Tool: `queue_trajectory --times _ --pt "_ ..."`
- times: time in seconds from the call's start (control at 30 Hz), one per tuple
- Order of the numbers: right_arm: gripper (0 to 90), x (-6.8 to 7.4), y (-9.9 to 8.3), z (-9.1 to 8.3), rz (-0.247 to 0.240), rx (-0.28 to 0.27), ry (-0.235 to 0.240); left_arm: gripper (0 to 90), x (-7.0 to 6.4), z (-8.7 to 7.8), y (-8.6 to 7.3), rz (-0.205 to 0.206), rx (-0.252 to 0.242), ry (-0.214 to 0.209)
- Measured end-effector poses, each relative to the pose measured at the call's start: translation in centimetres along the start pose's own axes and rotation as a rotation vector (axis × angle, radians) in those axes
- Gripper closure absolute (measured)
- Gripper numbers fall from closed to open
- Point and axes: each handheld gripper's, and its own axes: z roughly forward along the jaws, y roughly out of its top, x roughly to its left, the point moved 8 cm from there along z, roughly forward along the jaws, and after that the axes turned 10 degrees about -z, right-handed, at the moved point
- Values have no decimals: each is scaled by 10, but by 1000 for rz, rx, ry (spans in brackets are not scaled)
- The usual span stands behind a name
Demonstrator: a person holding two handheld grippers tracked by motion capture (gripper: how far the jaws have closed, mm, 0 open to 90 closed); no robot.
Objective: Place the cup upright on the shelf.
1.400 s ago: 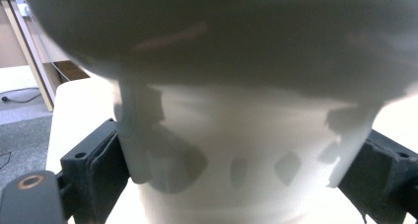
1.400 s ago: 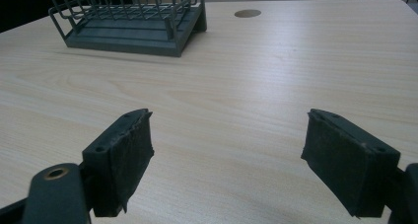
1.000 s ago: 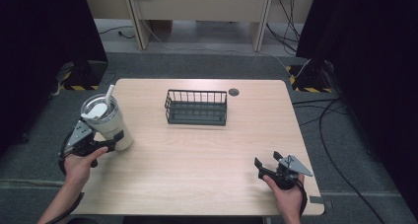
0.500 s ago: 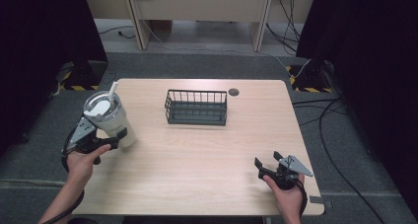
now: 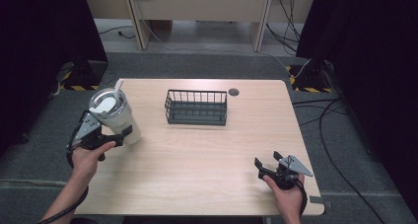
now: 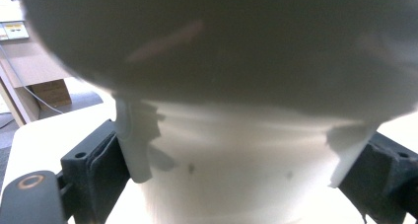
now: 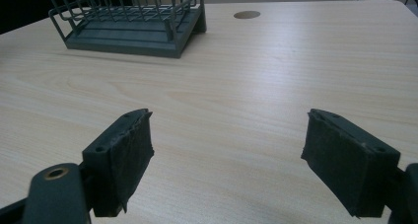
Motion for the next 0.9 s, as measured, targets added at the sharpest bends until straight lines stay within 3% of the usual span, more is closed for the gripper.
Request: queue_trajectory --times 0.33,0.9 --pt "192 0 0 0 3 1 1 99 -6 7 5 7 5 -8" --pt "192 0 0 0 5 0 1 99 -27 23 18 11 17 -72"
